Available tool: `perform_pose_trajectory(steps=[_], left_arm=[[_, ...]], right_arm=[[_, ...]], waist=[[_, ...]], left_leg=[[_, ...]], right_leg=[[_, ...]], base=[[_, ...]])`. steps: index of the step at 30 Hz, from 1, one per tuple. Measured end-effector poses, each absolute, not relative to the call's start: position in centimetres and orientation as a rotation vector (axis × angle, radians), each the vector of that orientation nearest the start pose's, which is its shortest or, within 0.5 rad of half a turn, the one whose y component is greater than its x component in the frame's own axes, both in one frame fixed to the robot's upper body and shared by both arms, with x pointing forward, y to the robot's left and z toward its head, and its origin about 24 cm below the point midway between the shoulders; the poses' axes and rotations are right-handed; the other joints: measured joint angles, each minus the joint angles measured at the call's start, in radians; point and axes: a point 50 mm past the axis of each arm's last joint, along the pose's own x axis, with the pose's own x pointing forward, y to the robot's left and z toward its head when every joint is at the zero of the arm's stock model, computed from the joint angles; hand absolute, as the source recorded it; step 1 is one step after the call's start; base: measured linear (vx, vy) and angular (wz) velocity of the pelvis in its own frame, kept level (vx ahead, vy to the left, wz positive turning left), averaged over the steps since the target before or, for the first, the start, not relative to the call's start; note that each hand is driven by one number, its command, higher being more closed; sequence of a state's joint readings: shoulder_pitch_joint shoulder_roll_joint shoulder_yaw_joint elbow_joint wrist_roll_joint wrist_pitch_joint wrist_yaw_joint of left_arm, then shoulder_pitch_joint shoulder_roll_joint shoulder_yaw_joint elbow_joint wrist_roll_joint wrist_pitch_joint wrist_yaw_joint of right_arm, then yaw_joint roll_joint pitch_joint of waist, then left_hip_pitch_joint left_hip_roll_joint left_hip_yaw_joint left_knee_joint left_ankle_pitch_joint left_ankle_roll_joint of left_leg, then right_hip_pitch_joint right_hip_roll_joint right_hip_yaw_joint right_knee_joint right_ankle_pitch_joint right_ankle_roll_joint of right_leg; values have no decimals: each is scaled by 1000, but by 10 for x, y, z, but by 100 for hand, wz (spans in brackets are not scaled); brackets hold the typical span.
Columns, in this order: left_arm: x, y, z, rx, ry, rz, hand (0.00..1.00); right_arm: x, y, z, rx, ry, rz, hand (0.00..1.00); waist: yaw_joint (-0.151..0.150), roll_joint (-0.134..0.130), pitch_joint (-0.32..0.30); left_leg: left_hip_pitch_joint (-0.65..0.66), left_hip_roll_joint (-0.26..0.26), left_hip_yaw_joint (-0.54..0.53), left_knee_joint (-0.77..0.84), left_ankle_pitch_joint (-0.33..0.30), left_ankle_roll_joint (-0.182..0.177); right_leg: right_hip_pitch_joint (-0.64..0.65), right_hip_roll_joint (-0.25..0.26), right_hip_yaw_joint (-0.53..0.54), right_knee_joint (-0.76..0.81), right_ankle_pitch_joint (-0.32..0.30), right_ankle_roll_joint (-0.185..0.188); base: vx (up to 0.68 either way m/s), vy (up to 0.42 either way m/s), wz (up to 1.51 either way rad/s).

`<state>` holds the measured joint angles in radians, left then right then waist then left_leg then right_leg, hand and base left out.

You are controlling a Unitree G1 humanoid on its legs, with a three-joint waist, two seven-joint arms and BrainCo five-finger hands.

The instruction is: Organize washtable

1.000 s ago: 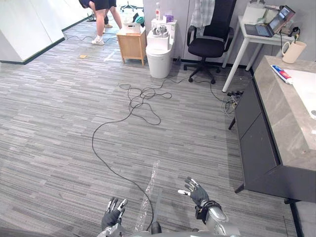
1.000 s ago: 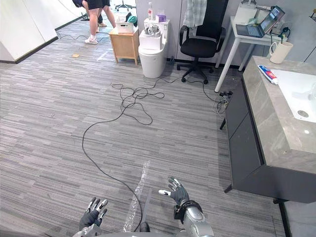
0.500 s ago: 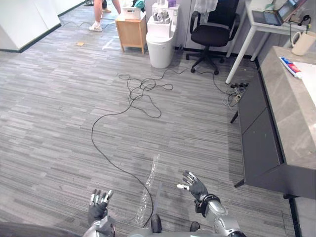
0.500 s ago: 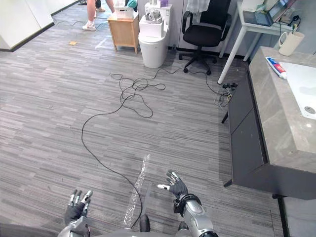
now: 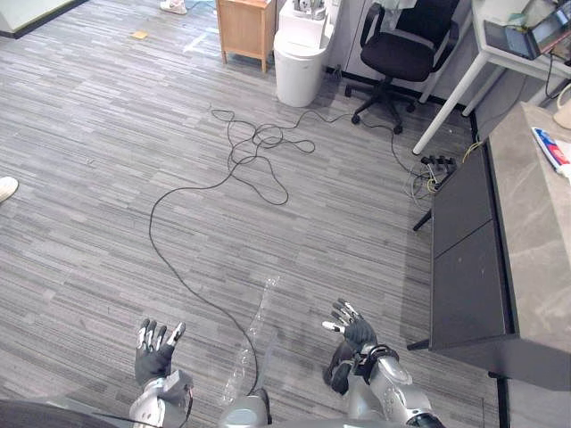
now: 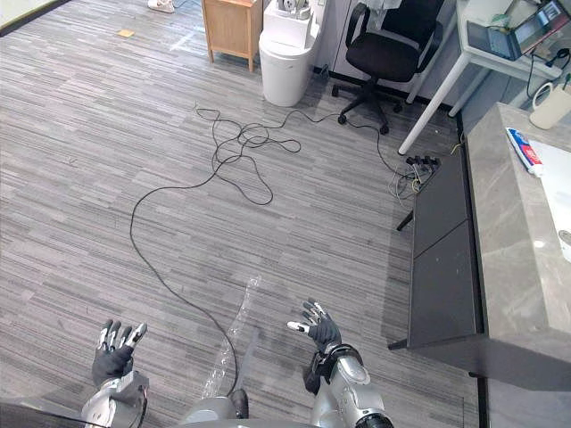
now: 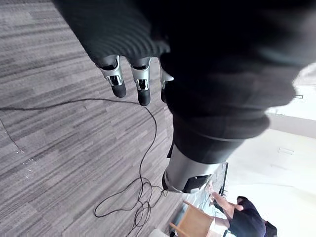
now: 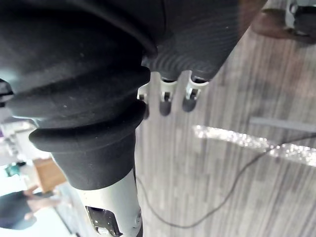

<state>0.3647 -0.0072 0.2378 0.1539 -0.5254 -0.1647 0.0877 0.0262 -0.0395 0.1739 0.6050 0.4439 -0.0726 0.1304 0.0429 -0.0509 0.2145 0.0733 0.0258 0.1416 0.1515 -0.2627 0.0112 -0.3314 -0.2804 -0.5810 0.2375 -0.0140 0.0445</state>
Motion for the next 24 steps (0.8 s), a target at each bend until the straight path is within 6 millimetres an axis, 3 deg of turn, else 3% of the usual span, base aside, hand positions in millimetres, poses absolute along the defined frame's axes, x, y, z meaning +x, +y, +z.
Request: perform_pose_trajectory(steps=[3,4,5,6,7,8,9,10,11,12,14,16,17,18,19,20,21,22,24], left_arm=[[148,213,-50,-472,282,493,0],[149,207,-53,-491,296,486,0],[151,199,-54,-515,300,475,0],[152,189,-55,-553,308,464,0],[155,184,-55,-564,309,451,0],[155,185,-55,-562,306,451,0],[153,192,-54,-545,300,467,0],[157,189,-54,-560,300,460,0],[163,191,-51,-561,280,451,0],[168,193,-48,-570,257,459,0],[163,198,-49,-568,258,481,0],[158,201,-51,-578,262,507,0],[154,205,-51,-576,260,525,0],[150,205,-51,-576,261,534,0],[147,204,-53,-581,272,539,0],[151,207,-52,-572,265,535,0],[156,209,-45,-572,230,532,0],[156,208,-42,-577,215,531,0],[157,205,-41,-581,213,518,0]], right_arm=[[201,-128,-87,372,553,98,0],[203,-129,-87,362,552,90,0],[210,-127,-83,352,536,105,0],[219,-123,-77,320,514,137,0],[222,-122,-73,304,500,151,0],[229,-119,-66,289,466,183,0],[232,-107,-60,305,434,217,0],[236,-108,-58,303,421,215,0],[243,-104,-53,305,402,220,0],[246,-102,-50,303,393,228,0],[247,-99,-48,308,382,227,0],[250,-100,-46,311,368,223,0],[248,-101,-48,312,372,216,0],[243,-103,-51,309,384,208,0],[240,-103,-55,311,399,202,0],[233,-102,-61,321,431,185,0],[229,-96,-63,329,442,192,0],[229,-91,-60,336,432,207,0],[230,-80,-52,369,394,225,0]], waist=[[-6,4,-5],[-7,36,-8],[-7,58,-9],[-10,70,-8],[-21,67,-6],[-23,75,-7],[-7,80,-17],[10,112,-10],[18,113,-7],[27,76,13],[33,28,22],[38,9,27],[51,5,27],[60,25,17],[57,32,15],[52,-2,12],[57,-24,4],[61,-23,5],[80,-24,4]], left_leg=[[23,28,-4,88,-100,-78],[14,80,-4,159,-127,-118],[-31,134,2,283,-100,-229],[-55,148,1,411,-4,-225],[-59,141,7,458,52,-212],[-70,158,14,562,124,-202],[-134,192,27,749,122,-170],[-170,230,25,819,68,-152],[-244,241,38,880,4,-118],[-292,227,77,859,-38,-49],[-361,190,85,752,-66,-16],[-431,148,10,573,-53,-38],[-460,128,-76,418,-6,-99],[-459,136,-169,234,121,-126],[-450,140,-161,231,264,-120],[-445,112,-124,256,288,-65],[-448,102,-91,303,248,-38],[-452,105,-87,357,218,-25],[-439,101,-78,466,176,4]], right_leg=[[6,33,6,42,48,-89],[20,62,-7,76,42,-98],[33,91,-18,99,3,-106],[43,89,-15,176,-33,-135],[16,77,-26,266,-76,-159],[11,101,-38,310,-122,-127],[110,180,-48,111,-130,-153],[129,232,-25,88,-118,-170],[175,259,33,41,-120,-162],[243,260,93,-12,-116,-151],[332,234,173,-56,-123,-135],[388,193,232,-58,-134,-103],[414,160,257,-55,-151,-40],[440,145,281,-58,-180,31],[457,137,294,-62,-192,78],[474,93,308,-68,-194,89],[471,60,308,-61,-181,94],[469,58,313,-56,-165,108],[452,40,360,-6,-104,100]], base=[[566,-152,15],[658,-164,0],[834,-211,-33],[834,-234,-47],[679,-227,-66],[489,-275,-90],[325,-262,-123],[417,-187,-147],[540,-20,-137],[550,62,-116],[585,162,-100],[487,286,-138],[543,508,-182],[449,478,-141],[451,509,-85],[469,475,-43],[444,439,-45],[454,451,-72],[214,268,-84]])
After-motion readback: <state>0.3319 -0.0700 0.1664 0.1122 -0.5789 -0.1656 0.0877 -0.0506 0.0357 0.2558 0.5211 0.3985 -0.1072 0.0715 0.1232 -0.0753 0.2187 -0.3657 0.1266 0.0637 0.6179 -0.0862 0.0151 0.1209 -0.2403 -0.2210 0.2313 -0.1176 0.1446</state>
